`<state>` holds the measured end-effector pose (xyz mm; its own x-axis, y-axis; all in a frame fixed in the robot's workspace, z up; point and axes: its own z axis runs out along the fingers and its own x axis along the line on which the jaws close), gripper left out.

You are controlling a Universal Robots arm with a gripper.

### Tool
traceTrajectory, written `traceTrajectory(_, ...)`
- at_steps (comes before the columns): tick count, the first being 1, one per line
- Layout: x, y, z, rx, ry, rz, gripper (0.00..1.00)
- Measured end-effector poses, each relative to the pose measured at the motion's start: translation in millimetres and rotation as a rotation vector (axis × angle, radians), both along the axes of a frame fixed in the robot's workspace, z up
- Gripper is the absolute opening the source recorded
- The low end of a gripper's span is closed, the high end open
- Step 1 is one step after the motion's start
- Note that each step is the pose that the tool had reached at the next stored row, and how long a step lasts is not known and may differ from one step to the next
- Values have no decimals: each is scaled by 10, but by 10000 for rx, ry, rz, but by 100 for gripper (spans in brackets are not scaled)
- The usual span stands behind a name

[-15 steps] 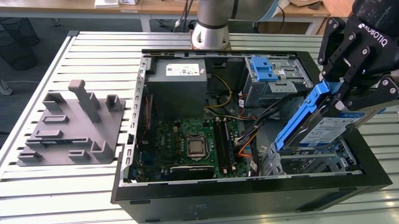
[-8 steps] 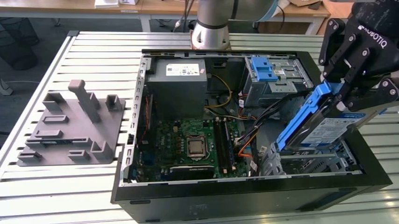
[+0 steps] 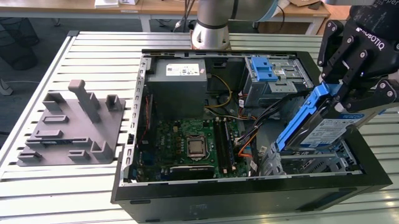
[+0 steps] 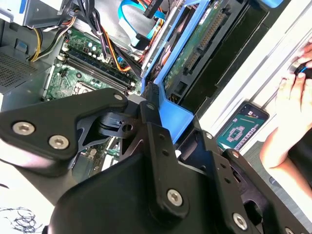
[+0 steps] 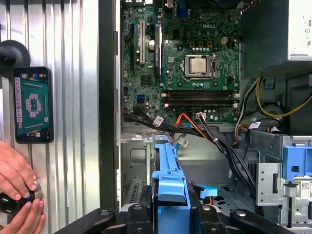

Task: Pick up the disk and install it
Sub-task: 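Insert the disk into the insertion slot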

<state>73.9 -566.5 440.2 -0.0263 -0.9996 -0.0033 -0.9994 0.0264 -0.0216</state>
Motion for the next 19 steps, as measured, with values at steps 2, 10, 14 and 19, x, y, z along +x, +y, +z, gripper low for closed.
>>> traceTrajectory(2, 0, 0, -1, -1, -1, 0, 37)
traceTrajectory(10, 0, 0, -6, 1, 0, 1, 37)
traceTrajectory(14, 0, 0, -10, 1, 0, 1, 37)
traceTrajectory(19, 1, 0, -12, 0, -2, 1, 37)
